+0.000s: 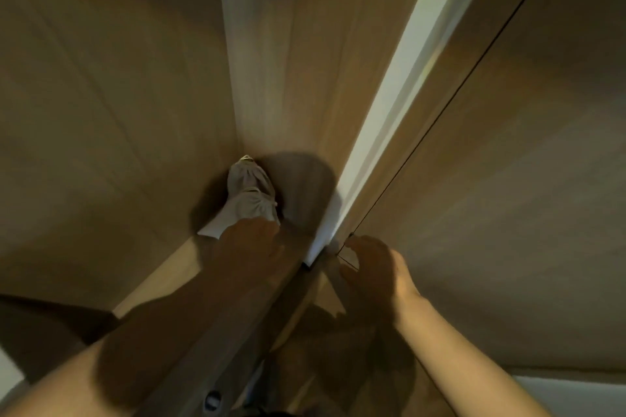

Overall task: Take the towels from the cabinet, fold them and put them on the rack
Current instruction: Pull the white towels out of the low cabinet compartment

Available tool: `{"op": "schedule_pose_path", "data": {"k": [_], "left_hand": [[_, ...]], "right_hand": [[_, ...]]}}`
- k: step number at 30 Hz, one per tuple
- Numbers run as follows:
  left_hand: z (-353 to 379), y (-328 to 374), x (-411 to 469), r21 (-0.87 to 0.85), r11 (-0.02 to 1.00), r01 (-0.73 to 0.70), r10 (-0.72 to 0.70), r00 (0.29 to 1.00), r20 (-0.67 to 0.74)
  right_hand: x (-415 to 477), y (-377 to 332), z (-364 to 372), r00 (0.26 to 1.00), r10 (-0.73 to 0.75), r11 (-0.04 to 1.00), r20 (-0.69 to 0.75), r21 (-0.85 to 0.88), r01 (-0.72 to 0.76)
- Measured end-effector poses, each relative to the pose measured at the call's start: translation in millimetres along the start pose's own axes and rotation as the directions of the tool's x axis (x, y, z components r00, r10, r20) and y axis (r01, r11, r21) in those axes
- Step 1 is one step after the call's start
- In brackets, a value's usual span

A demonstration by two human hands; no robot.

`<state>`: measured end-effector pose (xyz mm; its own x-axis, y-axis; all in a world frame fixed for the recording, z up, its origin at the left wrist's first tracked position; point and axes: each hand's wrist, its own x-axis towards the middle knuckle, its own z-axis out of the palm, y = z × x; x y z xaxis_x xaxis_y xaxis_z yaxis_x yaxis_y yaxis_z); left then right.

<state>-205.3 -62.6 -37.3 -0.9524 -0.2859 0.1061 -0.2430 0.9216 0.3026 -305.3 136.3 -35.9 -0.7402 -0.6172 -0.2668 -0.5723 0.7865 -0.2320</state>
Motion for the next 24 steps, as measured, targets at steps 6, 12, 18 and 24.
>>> {"op": "schedule_pose_path", "data": {"k": [6, 12, 18, 24], "left_hand": [[5, 1, 23, -0.078, 0.966, 0.248, -0.245, 0.968, 0.046], [28, 26, 24, 0.05, 0.892, 0.45, -0.452, 0.891, 0.042], [56, 96, 8, 0.067, 0.742, 0.667, -0.67, 0.74, 0.061], [81, 138, -32, 0.049, 0.591, 0.805, -0.807, 0.59, 0.032]], "right_hand": [[54, 18, -10, 0.989, -0.139, 0.99, 0.054, -0.014, 0.14], [102, 51, -20, 0.919, -0.384, 0.922, 0.088, -0.008, 0.386], [125, 96, -17, 0.803, -0.575, 0.804, 0.154, -0.074, 0.59], [122, 122, 7, 0.703, -0.661, 0.713, 0.265, -0.074, 0.698]]}}
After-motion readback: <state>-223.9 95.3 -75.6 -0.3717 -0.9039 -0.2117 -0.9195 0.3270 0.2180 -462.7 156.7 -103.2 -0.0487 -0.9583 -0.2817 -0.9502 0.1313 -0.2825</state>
